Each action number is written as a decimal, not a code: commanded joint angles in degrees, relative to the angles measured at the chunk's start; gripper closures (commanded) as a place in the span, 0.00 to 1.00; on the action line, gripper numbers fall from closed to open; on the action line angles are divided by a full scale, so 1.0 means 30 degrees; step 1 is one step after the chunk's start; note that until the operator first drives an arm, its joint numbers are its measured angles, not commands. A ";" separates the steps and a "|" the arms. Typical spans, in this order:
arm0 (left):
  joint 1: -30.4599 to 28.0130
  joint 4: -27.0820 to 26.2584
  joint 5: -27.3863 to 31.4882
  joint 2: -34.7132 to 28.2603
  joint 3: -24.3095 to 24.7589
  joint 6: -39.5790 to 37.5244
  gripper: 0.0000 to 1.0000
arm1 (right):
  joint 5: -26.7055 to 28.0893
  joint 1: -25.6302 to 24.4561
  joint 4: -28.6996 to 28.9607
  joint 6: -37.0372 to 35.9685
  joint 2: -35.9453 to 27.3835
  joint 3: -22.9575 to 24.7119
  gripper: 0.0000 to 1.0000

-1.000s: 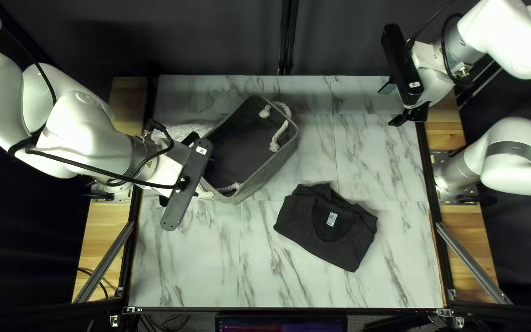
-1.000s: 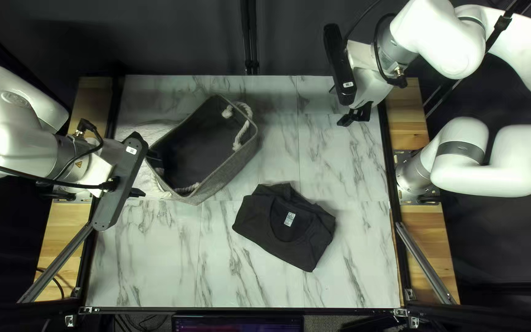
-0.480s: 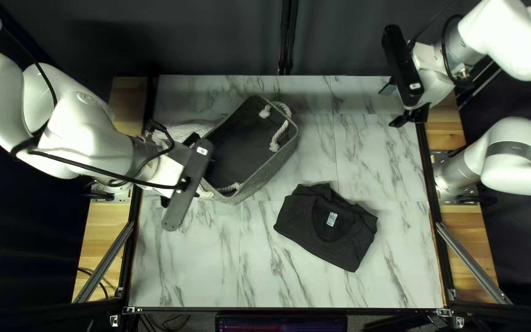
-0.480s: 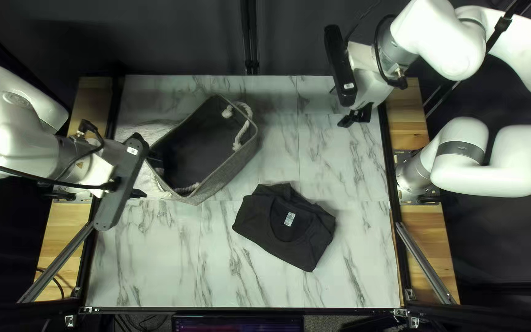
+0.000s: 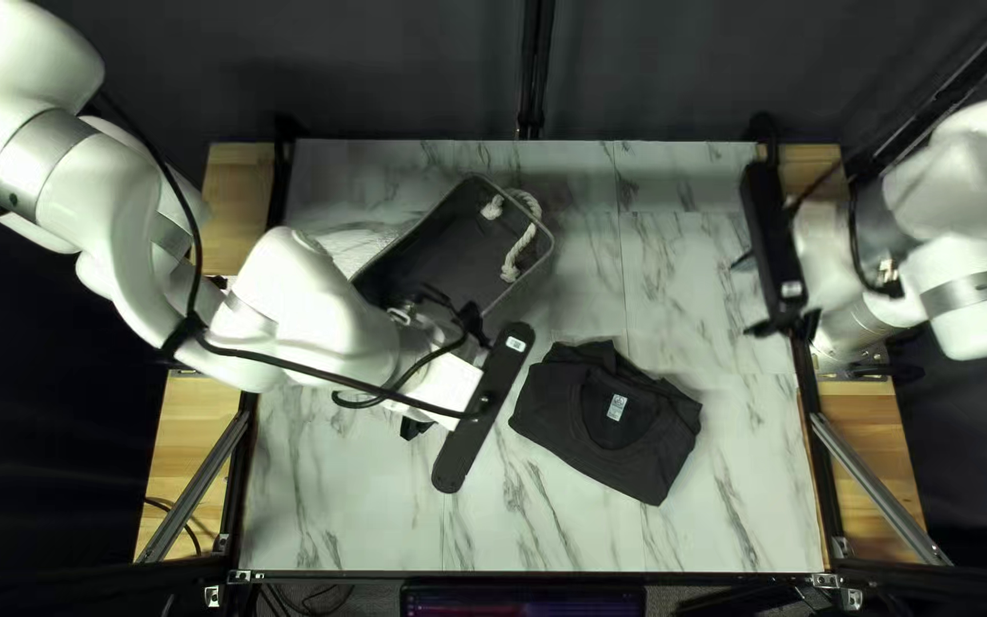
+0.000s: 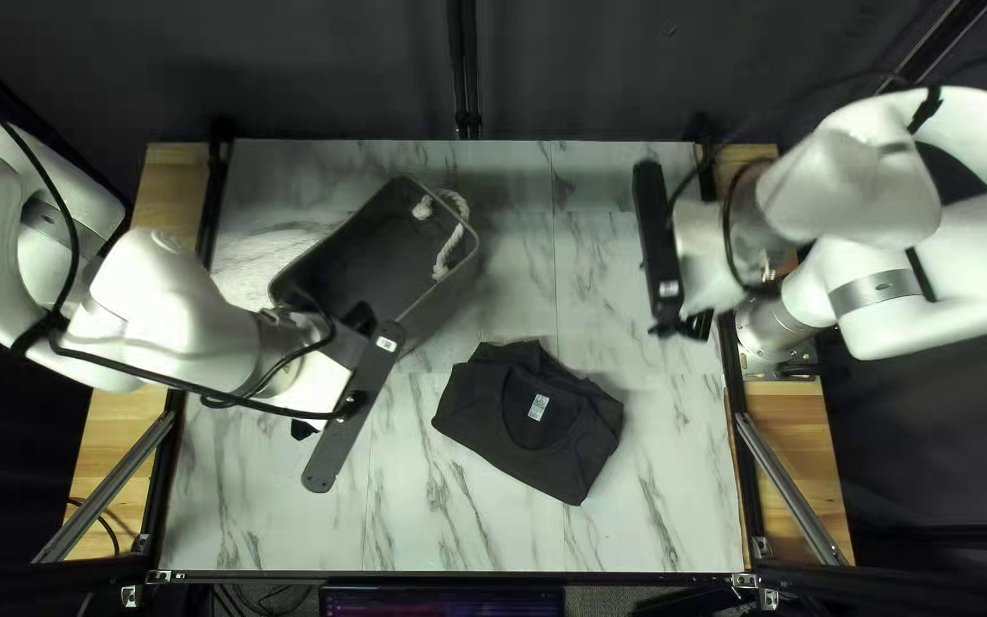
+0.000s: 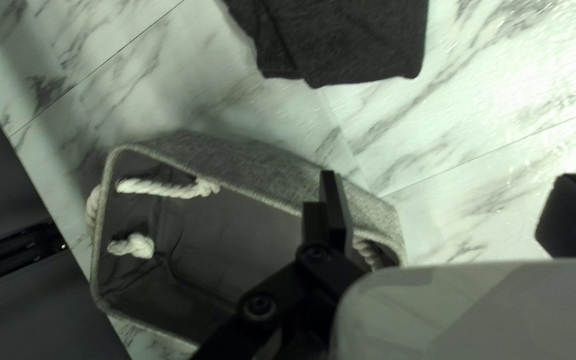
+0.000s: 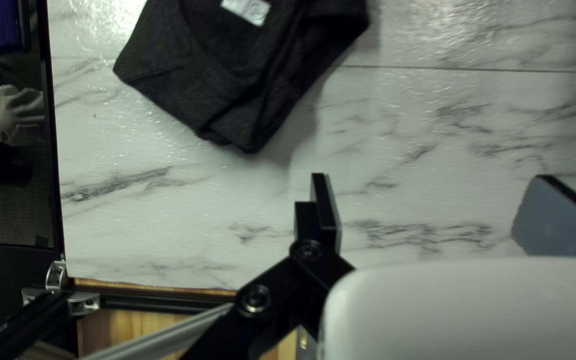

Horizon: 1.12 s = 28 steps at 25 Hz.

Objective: Pick up a folded sweatshirt and place it into a fabric basket

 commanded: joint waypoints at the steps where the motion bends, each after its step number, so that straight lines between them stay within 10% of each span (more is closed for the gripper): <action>1: 0.0241 -0.0618 -0.0420 -0.0399 0.0319 0.0586 0.00 | 0.0590 0.2046 -0.0816 0.2454 0.2010 -0.1682 0.00; 7: 0.1613 -0.2647 -0.1709 -0.1159 0.1234 0.3502 0.00 | -0.0031 0.5143 -0.1615 0.4837 0.4518 -0.1988 0.00; 20: 0.2402 -0.4868 -0.2640 0.0293 0.0857 0.5619 0.00 | 0.0111 0.4929 -0.1053 0.2809 0.5454 -0.1958 0.00; 28: 0.3187 -0.7670 -0.4355 0.1341 0.1190 0.8494 0.00 | -0.1739 0.6595 -0.4624 0.5465 0.6311 -0.0976 0.00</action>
